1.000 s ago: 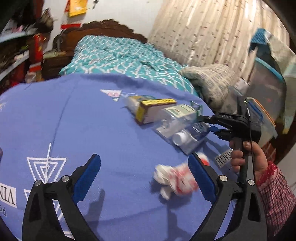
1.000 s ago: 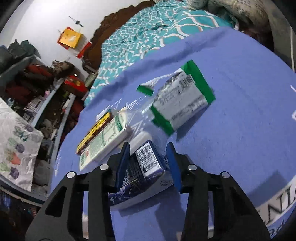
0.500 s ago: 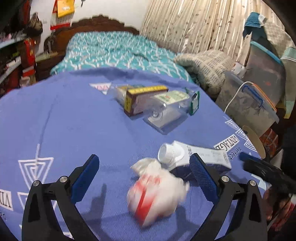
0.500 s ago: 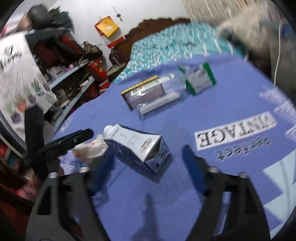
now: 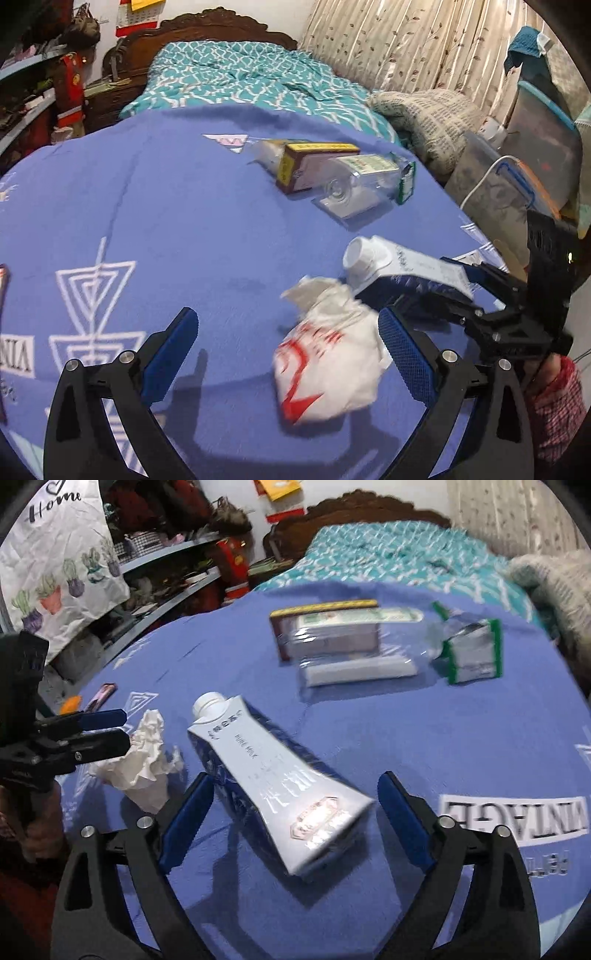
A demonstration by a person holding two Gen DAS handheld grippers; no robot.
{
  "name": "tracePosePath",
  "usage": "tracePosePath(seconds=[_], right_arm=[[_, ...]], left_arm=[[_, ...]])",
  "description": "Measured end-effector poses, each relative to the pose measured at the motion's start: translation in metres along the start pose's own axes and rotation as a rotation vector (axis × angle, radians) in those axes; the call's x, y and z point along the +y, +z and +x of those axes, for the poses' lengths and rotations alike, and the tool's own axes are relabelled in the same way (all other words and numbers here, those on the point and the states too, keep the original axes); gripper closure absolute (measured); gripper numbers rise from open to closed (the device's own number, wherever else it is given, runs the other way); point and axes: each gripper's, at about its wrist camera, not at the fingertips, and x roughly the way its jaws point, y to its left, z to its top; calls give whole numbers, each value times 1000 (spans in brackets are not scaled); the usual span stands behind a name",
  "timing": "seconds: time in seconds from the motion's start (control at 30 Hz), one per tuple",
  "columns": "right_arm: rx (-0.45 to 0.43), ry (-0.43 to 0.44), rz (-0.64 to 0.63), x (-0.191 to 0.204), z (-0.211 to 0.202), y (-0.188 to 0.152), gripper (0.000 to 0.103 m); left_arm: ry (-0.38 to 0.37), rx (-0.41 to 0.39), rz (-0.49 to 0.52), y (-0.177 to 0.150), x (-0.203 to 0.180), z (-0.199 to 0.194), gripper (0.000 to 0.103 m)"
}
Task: Collect trash
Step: 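Grasp the white milk carton upright between the right gripper fingers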
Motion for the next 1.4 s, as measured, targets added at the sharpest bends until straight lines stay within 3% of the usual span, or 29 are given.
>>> tracePosePath(seconds=[0.07, 0.2, 0.73, 0.97, 1.4], right_arm=[[-7, 27, 22, 1, 0, 1, 32], [-24, -1, 38, 8, -14, -11, 42], [-126, -314, 170, 43, -78, -82, 44], [-120, -318, 150, 50, -76, -85, 29], [-127, -292, 174, 42, -72, -81, 27]], left_arm=[[24, 3, 8, -4, 0, -2, 9], [62, 9, 29, -11, -2, -4, 9], [131, -18, 68, -19, -11, -8, 9], [156, -38, 93, -21, -22, -10, 10], [220, -58, 124, -22, -35, -7, 10]])
